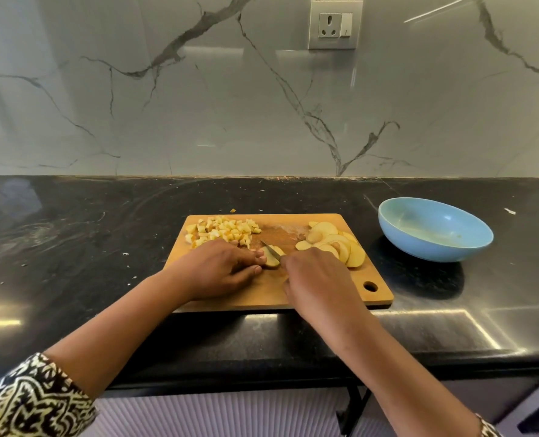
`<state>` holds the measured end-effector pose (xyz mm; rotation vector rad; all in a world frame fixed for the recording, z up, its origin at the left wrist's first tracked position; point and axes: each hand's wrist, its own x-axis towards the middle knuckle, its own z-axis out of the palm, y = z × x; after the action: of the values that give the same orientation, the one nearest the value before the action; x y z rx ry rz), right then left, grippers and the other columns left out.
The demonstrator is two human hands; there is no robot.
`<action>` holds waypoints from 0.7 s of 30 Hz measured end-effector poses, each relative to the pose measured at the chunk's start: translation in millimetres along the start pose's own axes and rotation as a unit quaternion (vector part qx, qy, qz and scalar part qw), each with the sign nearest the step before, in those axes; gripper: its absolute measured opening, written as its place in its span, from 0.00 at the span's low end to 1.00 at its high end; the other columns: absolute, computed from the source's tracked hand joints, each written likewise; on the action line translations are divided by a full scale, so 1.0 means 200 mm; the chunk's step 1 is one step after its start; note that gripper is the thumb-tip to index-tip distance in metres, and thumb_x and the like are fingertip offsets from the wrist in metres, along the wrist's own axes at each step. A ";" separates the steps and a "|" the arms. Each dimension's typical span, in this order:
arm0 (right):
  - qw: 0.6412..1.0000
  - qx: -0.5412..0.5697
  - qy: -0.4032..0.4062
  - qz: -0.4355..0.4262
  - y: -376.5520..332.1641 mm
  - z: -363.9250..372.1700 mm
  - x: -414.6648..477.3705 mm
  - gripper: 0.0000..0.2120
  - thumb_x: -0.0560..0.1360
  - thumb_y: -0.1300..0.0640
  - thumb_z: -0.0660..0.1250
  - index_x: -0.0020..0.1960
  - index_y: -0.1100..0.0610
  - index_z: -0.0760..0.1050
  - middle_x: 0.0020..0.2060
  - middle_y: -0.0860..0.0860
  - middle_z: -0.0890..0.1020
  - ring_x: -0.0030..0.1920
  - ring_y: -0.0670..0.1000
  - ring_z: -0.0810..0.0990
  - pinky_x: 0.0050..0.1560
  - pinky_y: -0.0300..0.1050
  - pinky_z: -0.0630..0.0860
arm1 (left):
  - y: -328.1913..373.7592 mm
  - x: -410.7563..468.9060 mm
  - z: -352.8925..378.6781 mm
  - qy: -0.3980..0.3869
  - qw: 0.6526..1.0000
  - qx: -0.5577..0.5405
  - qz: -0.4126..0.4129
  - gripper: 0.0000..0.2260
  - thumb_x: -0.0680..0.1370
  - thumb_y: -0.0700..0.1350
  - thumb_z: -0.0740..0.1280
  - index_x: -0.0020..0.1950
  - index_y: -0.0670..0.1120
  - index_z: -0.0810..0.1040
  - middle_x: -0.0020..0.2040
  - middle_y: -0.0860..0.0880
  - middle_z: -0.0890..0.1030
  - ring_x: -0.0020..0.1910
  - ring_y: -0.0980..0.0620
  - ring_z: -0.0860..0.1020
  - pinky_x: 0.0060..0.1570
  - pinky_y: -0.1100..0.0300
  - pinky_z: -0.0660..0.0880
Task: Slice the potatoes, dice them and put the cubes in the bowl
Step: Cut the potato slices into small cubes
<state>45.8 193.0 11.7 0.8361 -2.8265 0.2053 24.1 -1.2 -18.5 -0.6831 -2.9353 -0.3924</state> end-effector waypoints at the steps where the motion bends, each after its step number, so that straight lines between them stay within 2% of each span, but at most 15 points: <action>1: 1.000 -0.002 0.000 -0.001 0.00 0.01 -0.01 0.11 0.80 0.58 0.58 0.59 0.54 0.75 0.40 0.49 0.71 0.40 0.49 0.71 0.37 0.41 0.66 | 0.00 0.00 0.00 -0.004 1.000 0.002 0.000 0.15 0.81 0.51 0.60 0.66 0.51 0.76 0.65 0.57 0.75 0.66 0.61 0.71 0.71 0.60 0.60; 5: 1.000 0.013 -0.010 0.002 0.05 -0.01 -0.11 0.14 0.80 0.58 0.58 0.62 0.51 0.74 0.40 0.47 0.74 0.41 0.48 0.74 0.35 0.39 0.66 | -0.01 0.01 0.00 -0.021 1.000 0.006 0.001 0.16 0.81 0.51 0.59 0.67 0.51 0.75 0.67 0.58 0.72 0.67 0.66 0.67 0.72 0.64 0.54; 9: 1.000 0.027 -0.011 0.006 0.08 -0.06 -0.22 0.15 0.80 0.56 0.58 0.65 0.49 0.73 0.48 0.47 0.79 0.49 0.47 0.76 0.44 0.41 0.73 | -0.01 0.00 -0.01 -0.029 1.000 0.002 -0.005 0.17 0.81 0.51 0.59 0.69 0.51 0.73 0.68 0.59 0.70 0.68 0.66 0.65 0.72 0.64 0.53; 11: 1.000 0.025 -0.017 0.008 0.07 -0.09 -0.24 0.15 0.80 0.55 0.59 0.64 0.49 0.74 0.49 0.47 0.79 0.49 0.47 0.76 0.48 0.42 0.76 | -0.01 -0.01 0.00 -0.029 1.000 0.004 -0.008 0.17 0.81 0.52 0.59 0.70 0.52 0.71 0.69 0.59 0.69 0.68 0.66 0.63 0.72 0.64 0.54; 13: 0.999 0.025 -0.024 0.014 0.08 -0.10 -0.24 0.14 0.79 0.54 0.59 0.63 0.49 0.75 0.50 0.48 0.80 0.48 0.47 0.77 0.49 0.43 0.77 | -0.01 -0.03 0.01 -0.027 1.000 -0.002 -0.012 0.18 0.81 0.53 0.59 0.71 0.53 0.69 0.70 0.60 0.68 0.69 0.67 0.62 0.72 0.63 0.56; 16: 0.999 0.026 -0.021 0.024 0.09 -0.13 -0.22 0.14 0.79 0.53 0.60 0.63 0.50 0.76 0.50 0.48 0.81 0.45 0.47 0.78 0.44 0.42 0.76 | -0.02 -0.06 0.00 -0.034 0.999 -0.011 -0.019 0.21 0.79 0.58 0.58 0.72 0.56 0.66 0.71 0.61 0.65 0.70 0.64 0.62 0.71 0.63 0.59; 18: 0.999 0.039 -0.021 0.020 0.10 -0.13 -0.19 0.15 0.78 0.54 0.60 0.64 0.49 0.76 0.48 0.48 0.81 0.40 0.46 0.76 0.36 0.38 0.71 | -0.02 -0.07 0.00 -0.044 0.999 -0.008 -0.019 0.25 0.78 0.62 0.56 0.74 0.57 0.62 0.72 0.63 0.62 0.69 0.65 0.62 0.69 0.63 0.60; 21: 0.998 0.068 -0.015 0.010 0.09 -0.13 -0.13 0.17 0.78 0.54 0.61 0.67 0.48 0.74 0.45 0.48 0.80 0.38 0.45 0.73 0.32 0.36 0.65 | -0.03 -0.09 -0.01 -0.032 0.999 -0.013 -0.020 0.28 0.75 0.66 0.52 0.73 0.59 0.62 0.71 0.65 0.61 0.67 0.68 0.62 0.68 0.64 0.61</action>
<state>60.9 226.3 29.0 0.8446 -2.8753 0.3962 37.5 -14.4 -21.2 -0.6533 -3.0133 -0.4194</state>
